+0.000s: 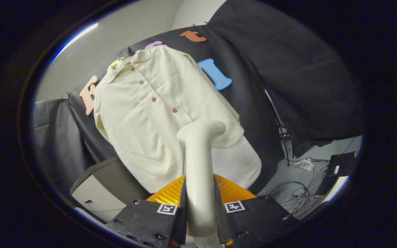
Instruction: Iron the clothes twice with a garment steamer, once on the left side and once on the right side.
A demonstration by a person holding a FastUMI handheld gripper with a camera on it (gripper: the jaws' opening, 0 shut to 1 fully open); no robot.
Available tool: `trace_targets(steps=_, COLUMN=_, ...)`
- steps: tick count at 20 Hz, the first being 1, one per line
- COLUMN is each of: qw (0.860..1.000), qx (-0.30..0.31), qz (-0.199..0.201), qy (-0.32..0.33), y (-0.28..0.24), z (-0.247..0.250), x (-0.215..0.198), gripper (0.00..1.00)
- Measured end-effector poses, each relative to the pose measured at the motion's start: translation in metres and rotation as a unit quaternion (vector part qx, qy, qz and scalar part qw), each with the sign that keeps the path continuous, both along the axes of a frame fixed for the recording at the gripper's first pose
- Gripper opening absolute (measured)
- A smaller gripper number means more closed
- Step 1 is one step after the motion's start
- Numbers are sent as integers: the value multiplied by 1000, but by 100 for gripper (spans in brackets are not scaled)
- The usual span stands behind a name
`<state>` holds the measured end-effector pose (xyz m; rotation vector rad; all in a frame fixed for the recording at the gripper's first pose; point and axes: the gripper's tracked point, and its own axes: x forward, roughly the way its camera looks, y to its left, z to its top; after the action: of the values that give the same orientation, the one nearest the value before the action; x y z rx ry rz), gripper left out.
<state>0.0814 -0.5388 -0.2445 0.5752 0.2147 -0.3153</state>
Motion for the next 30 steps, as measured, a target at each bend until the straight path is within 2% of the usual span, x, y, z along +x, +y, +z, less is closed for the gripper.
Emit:
trace_targets(steps=4, qw=999, qx=0, qz=38, qy=-26, y=61, z=35, x=-12, gripper=35)
trace_targets(steps=8, qw=995, qx=-30, qz=80, qy=-46, y=130, z=74, x=-17, gripper=35)
trace_targets(steps=15, qw=984, qx=-61, qz=146, qy=-82, y=256, z=135, x=-31, gripper=35)
trace_targets(steps=20, qw=975, qx=-97, qz=176, qy=-97, y=335, z=171, x=-54, gripper=35)
trace_targets(steps=23, qw=967, qx=-143, qz=182, qy=-105, y=369, z=195, x=-72, gripper=34)
trace_targets(steps=27, qw=959, qx=-189, qz=172, qy=-125, y=399, z=229, x=-88, gripper=34)
trace_targets(steps=30, qw=952, qx=-237, qz=158, qy=-112, y=412, z=238, x=-99, gripper=34)
